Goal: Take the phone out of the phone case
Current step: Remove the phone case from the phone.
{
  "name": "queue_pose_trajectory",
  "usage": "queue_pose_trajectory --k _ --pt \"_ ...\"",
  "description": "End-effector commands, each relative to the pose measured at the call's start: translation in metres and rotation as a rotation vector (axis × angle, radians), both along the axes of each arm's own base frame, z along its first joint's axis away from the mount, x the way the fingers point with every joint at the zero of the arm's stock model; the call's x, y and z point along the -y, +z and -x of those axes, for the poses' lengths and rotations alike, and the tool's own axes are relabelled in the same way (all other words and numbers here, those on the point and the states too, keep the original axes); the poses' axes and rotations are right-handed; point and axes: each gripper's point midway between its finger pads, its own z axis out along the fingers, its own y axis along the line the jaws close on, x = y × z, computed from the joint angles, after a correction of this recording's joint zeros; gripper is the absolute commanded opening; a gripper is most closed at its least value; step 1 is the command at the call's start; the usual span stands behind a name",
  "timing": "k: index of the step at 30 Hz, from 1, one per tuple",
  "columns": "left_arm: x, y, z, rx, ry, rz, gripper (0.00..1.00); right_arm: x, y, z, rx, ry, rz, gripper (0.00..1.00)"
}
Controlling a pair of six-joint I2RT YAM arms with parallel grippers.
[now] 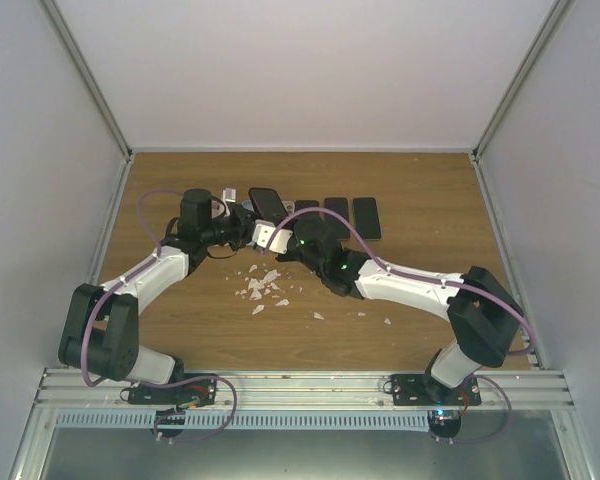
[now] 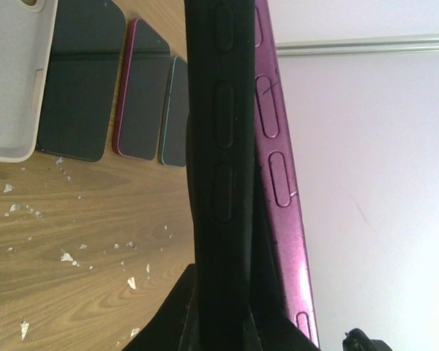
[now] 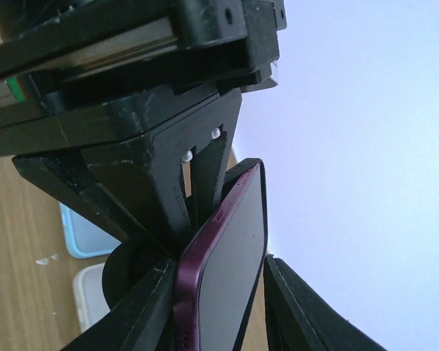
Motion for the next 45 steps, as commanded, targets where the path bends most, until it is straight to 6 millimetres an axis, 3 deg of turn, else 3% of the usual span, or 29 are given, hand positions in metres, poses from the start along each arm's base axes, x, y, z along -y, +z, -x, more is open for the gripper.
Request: queue_pose_trajectory --k 1,10,14,22,29,36,45 --pt "0.020 0.036 0.012 0.116 -0.128 0.062 0.00 0.039 0.027 -0.037 0.175 -0.209 0.017 0.33" --pt "0.030 0.043 0.020 0.149 -0.179 0.075 0.00 0.040 0.015 -0.054 0.145 -0.236 0.017 0.32" --pt "0.035 0.044 0.023 0.156 -0.201 0.078 0.00 0.042 0.012 -0.061 0.118 -0.237 0.015 0.22" --pt "0.035 0.032 0.022 0.152 -0.205 0.038 0.00 0.048 0.047 -0.063 0.072 -0.230 -0.067 0.01" --pt "0.031 0.020 0.017 0.143 -0.183 -0.017 0.00 0.051 0.068 -0.055 0.049 -0.208 -0.111 0.01" --pt "0.012 -0.005 0.008 0.137 -0.104 -0.174 0.00 0.056 0.086 -0.053 0.032 -0.214 -0.155 0.01" --pt "-0.002 -0.013 0.000 0.129 -0.061 -0.229 0.00 0.064 0.098 -0.054 0.010 -0.224 -0.189 0.01"
